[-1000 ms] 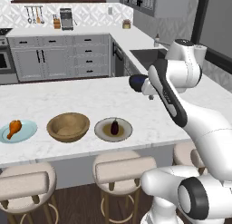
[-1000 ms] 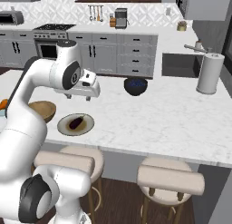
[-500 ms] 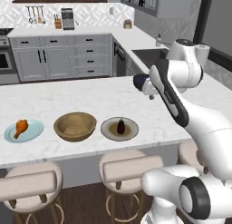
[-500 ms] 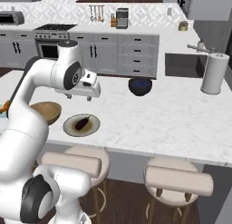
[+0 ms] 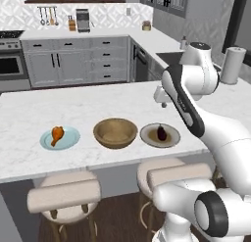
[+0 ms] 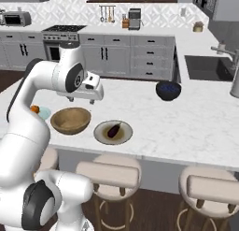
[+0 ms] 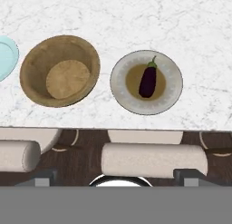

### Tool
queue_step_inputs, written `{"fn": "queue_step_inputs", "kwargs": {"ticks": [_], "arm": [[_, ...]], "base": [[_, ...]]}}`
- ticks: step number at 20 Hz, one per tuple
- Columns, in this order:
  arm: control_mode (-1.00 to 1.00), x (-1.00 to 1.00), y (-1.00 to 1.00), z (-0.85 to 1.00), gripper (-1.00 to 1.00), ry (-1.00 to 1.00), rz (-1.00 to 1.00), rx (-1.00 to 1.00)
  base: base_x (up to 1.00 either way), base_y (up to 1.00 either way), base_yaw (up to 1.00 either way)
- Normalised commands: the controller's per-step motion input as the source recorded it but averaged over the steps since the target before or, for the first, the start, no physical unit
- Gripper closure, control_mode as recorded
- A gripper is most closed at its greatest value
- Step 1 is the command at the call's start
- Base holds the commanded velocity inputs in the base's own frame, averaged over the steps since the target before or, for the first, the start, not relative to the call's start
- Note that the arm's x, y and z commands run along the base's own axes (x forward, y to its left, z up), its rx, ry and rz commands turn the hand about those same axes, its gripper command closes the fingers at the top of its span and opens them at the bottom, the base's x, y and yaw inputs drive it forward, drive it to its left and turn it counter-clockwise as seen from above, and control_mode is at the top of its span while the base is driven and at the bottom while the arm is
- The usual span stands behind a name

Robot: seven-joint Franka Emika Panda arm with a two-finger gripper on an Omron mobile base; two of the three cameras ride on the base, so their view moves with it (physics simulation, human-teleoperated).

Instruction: Pick the chicken drumstick and eggplant from their plates and place them in the bowl. Then put the bowl in the fridge.

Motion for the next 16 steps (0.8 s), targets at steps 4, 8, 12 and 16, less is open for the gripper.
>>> {"fn": "queue_step_inputs", "kwargs": {"ticks": [4,8,12,16], "arm": [[1.0,0.0,0.0,0.0,-1.0,0.0,0.0,0.0],[1.0,0.0,0.0,0.0,-1.0,0.0,0.0,0.0],[1.0,0.0,0.0,0.0,-1.0,0.0,0.0,0.0],[1.0,0.0,0.0,0.0,-1.0,0.0,0.0,0.0]], "base": [[0.44,0.58,0.0],[0.52,0.51,0.0],[0.51,0.56,0.0],[0.49,0.5,0.0]]}}
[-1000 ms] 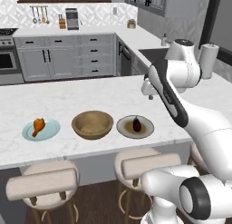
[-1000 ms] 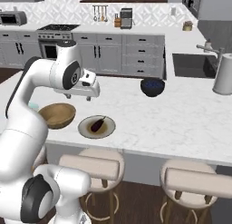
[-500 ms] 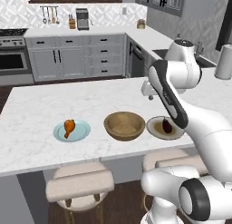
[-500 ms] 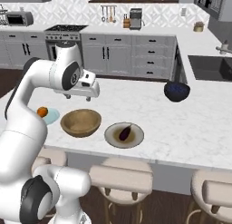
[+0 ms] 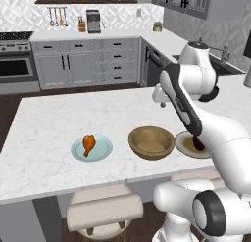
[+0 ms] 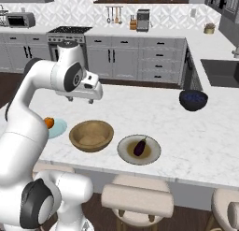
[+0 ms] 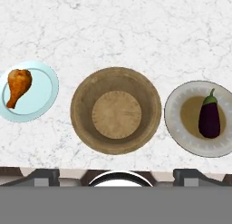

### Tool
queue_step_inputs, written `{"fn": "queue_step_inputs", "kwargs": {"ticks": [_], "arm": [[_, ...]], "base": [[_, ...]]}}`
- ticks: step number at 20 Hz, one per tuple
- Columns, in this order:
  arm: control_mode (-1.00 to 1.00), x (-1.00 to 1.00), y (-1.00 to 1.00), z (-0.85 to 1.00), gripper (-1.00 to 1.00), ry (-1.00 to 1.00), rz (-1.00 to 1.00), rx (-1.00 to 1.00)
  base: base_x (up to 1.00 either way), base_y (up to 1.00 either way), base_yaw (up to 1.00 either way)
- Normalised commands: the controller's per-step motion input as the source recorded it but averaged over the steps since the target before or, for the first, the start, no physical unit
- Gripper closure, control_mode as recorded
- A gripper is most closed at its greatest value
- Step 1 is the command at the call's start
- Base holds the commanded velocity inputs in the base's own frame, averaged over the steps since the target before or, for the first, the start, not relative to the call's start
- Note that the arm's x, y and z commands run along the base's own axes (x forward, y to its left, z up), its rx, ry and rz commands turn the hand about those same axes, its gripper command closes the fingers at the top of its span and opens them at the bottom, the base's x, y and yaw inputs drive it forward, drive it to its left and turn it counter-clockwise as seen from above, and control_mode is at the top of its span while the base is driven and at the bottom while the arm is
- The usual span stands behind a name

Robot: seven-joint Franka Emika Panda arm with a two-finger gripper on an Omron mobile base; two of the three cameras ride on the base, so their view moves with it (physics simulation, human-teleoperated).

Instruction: Pick the chicken drumstick and eggplant from their plates and place them in the bowl. Then put the bowl in the fridge.

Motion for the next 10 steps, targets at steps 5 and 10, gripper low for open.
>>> {"fn": "queue_step_inputs", "kwargs": {"ticks": [5,10], "arm": [[1.0,0.0,0.0,0.0,-1.0,0.0,0.0,0.0],[1.0,0.0,0.0,0.0,-1.0,0.0,0.0,0.0]], "base": [[0.39,0.09,0.0],[0.0,0.0,0.0]]}}
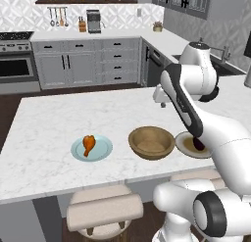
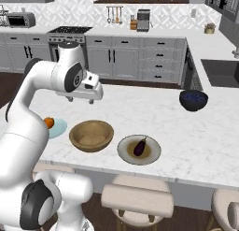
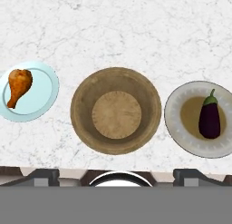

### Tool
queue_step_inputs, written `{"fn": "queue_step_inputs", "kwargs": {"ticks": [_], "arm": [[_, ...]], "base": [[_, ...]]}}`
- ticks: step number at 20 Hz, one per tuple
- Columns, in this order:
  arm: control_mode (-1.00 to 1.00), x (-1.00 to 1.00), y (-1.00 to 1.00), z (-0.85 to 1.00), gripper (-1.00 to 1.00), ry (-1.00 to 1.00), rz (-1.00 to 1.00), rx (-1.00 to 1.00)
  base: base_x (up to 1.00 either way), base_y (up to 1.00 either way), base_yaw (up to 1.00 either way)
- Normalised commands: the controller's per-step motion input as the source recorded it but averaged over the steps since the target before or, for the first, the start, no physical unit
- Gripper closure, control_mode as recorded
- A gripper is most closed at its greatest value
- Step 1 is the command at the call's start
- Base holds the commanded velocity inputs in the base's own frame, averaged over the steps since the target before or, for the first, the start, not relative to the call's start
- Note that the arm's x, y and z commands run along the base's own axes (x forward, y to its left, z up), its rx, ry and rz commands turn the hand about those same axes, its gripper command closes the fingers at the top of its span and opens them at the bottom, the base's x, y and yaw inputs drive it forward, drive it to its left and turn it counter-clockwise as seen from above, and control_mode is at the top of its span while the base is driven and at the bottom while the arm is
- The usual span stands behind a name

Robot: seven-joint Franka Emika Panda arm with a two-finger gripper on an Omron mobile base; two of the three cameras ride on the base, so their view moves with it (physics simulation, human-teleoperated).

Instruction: Pick the chicken drumstick and eggplant from their plates and place them in the bowl. Then put the bowl in the fridge.

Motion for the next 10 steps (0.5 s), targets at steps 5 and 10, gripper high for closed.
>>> {"fn": "queue_step_inputs", "kwargs": {"ticks": [5,10], "arm": [[1.0,0.0,0.0,0.0,-1.0,0.0,0.0,0.0],[-1.0,0.0,0.0,0.0,-1.0,0.0,0.0,0.0]], "base": [[0.0,0.0,0.0],[0.0,0.0,0.0]]}}
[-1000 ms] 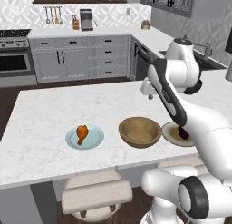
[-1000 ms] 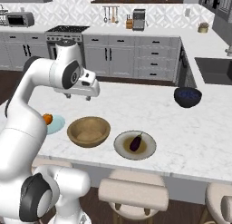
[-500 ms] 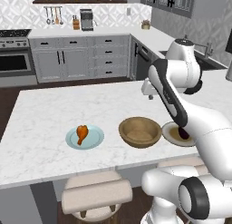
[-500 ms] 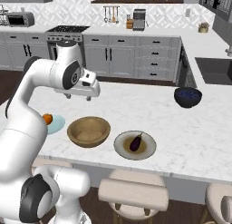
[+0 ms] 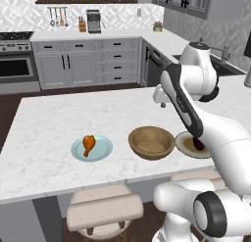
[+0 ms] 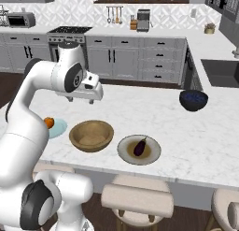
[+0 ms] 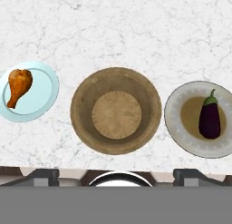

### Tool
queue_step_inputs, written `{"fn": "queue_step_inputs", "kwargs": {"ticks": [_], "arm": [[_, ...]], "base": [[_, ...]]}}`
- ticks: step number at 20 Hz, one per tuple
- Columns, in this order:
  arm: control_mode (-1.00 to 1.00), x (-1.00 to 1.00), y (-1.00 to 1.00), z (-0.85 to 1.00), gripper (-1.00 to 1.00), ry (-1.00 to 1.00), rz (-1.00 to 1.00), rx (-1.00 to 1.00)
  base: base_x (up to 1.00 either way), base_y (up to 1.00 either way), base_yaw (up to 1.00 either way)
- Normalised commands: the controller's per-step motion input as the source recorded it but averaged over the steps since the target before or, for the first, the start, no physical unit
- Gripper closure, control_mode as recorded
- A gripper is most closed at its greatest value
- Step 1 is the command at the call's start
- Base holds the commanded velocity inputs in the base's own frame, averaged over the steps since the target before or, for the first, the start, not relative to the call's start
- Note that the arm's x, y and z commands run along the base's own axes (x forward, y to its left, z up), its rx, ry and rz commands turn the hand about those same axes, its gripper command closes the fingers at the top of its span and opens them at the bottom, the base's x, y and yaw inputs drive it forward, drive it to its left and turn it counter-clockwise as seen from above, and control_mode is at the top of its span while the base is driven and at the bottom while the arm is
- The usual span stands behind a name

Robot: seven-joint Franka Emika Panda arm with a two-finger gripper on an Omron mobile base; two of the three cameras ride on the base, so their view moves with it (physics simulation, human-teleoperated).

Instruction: Pick the chicken drumstick and eggplant from their plates and place them in the bowl. Then put the bowl in the fridge.

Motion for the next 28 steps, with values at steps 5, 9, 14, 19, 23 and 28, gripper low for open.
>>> {"fn": "queue_step_inputs", "kwargs": {"ticks": [5,9,14,19,23,28], "arm": [[-1.0,0.0,0.0,0.0,-1.0,0.0,0.0,0.0],[-1.0,0.0,0.0,0.0,-1.0,0.0,0.0,0.0],[-1.0,-0.01,-0.48,-0.21,-1.0,0.04,0.0,0.03],[-1.0,-0.39,-1.0,-0.33,-1.0,0.01,0.0,0.03],[-1.0,-0.04,-1.0,-0.43,-1.0,0.09,0.0,0.01],[-1.0,0.23,-0.98,-0.72,-1.0,0.11,-0.07,0.01]], "base": [[0.0,0.0,0.0],[0.0,0.0,0.0],[0.0,0.0,0.0],[0.0,0.0,0.0],[0.0,0.0,0.0],[0.0,0.0,0.0]]}}
